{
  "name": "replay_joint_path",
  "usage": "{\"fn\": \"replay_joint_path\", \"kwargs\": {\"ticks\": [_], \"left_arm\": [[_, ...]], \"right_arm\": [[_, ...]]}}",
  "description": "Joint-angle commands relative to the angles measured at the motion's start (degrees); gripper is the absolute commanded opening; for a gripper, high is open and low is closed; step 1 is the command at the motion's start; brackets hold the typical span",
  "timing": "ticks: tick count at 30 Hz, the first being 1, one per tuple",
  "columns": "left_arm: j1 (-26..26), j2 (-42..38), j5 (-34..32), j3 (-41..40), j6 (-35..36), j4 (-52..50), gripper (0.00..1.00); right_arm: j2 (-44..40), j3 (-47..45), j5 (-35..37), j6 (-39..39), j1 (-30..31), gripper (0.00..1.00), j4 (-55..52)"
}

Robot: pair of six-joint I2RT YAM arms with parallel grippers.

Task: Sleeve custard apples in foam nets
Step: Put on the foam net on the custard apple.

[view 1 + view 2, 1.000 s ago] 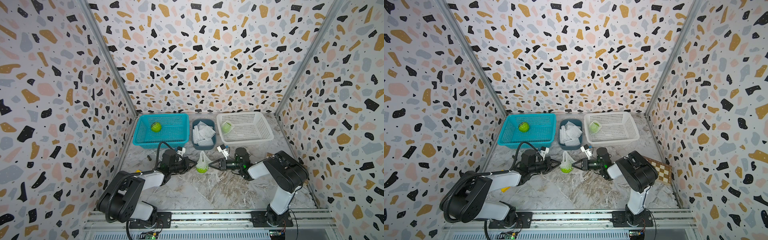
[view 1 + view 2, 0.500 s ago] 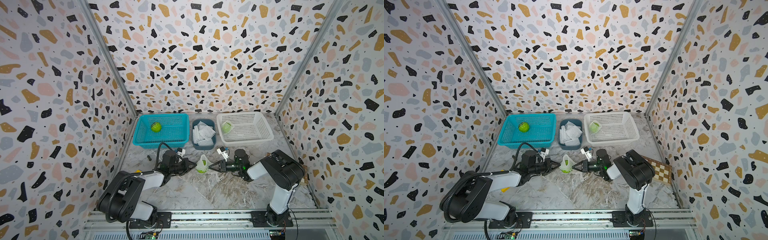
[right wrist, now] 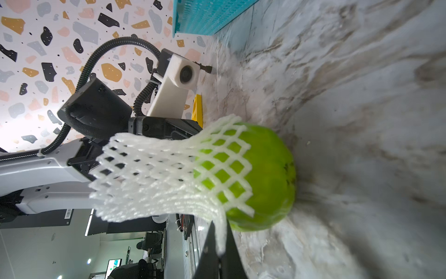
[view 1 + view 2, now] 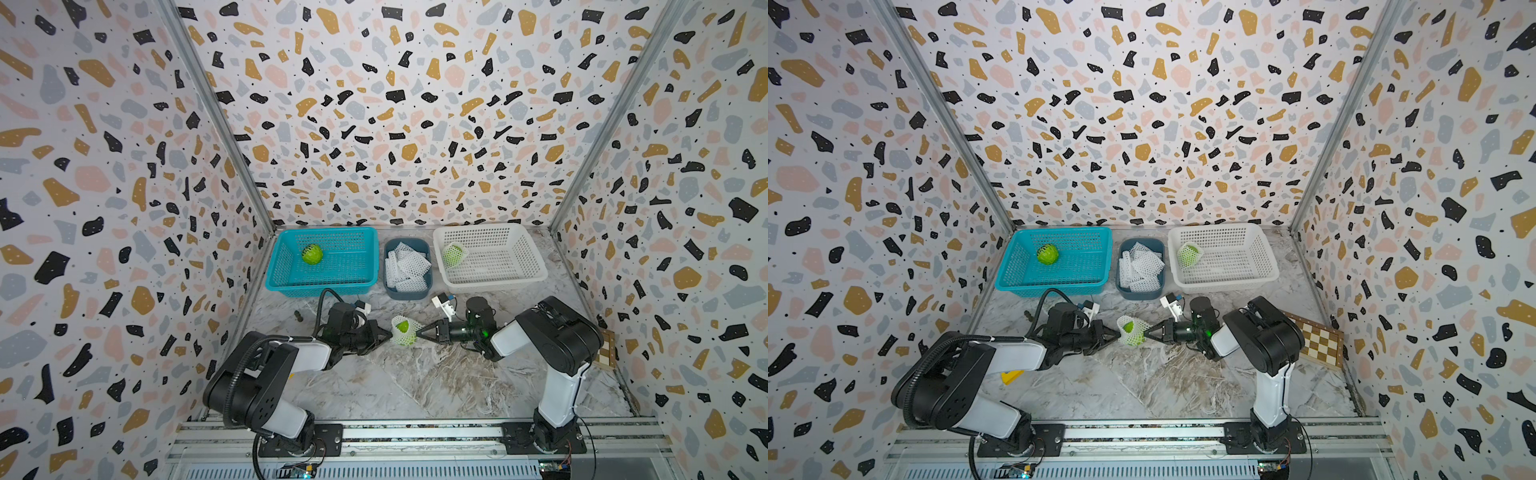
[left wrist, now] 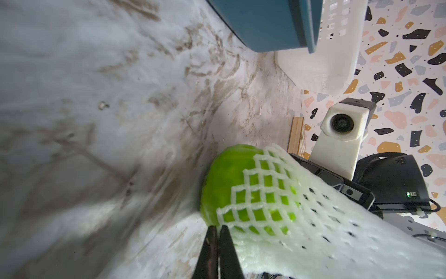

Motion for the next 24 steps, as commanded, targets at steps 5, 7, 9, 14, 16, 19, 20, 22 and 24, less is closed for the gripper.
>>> {"fn": "replay_joint_path", "kwargs": {"ticks": [5,7,9,14,16,19,20,22,24], "left_arm": [[0.3,0.0,1.2,1.6,0.3,1.9,0.0],[0.4,-0.1,0.6,2.3,1.1,0.4,0.0],[0.4,0.5,0.3,2.8,1.7,-0.7,0.0],[0.3,2.6,0.8,3.4,1.5,-0.4,0.0],[0.2,3.2,0.4,4.1,1.9,-1.6,0.0],[0.3,4.1,0.2,4.7,2.4,-2.3,0.0],[0.2,4.4,0.2,4.8,2.4,-2.2,0.0],[0.3,5.0,0.2,5.2,2.3,-2.1,0.0],[0.3,5.6,0.1,5.5,2.3,-1.7,0.0]], "right_arm": [[-0.2,0.7,0.9,-1.2,-0.4,0.0,-2.7],[0.0,1.2,1.6,-2.1,-0.6,0.0,-4.8],[0.4,1.3,2.1,-2.3,-0.6,0.0,-5.7],[1.7,2.0,3.4,-2.8,-1.2,0.0,-8.9],[1.8,2.5,4.1,-3.6,-1.2,0.0,-10.9],[1.8,3.3,4.6,-4.4,-1.2,0.0,-12.9],[1.8,3.6,4.9,-4.6,-1.2,0.0,-13.7],[1.8,4.3,5.6,-5.1,-1.0,0.0,-15.1],[1.9,4.7,5.7,-5.1,-1.1,0.0,-15.3]]}}
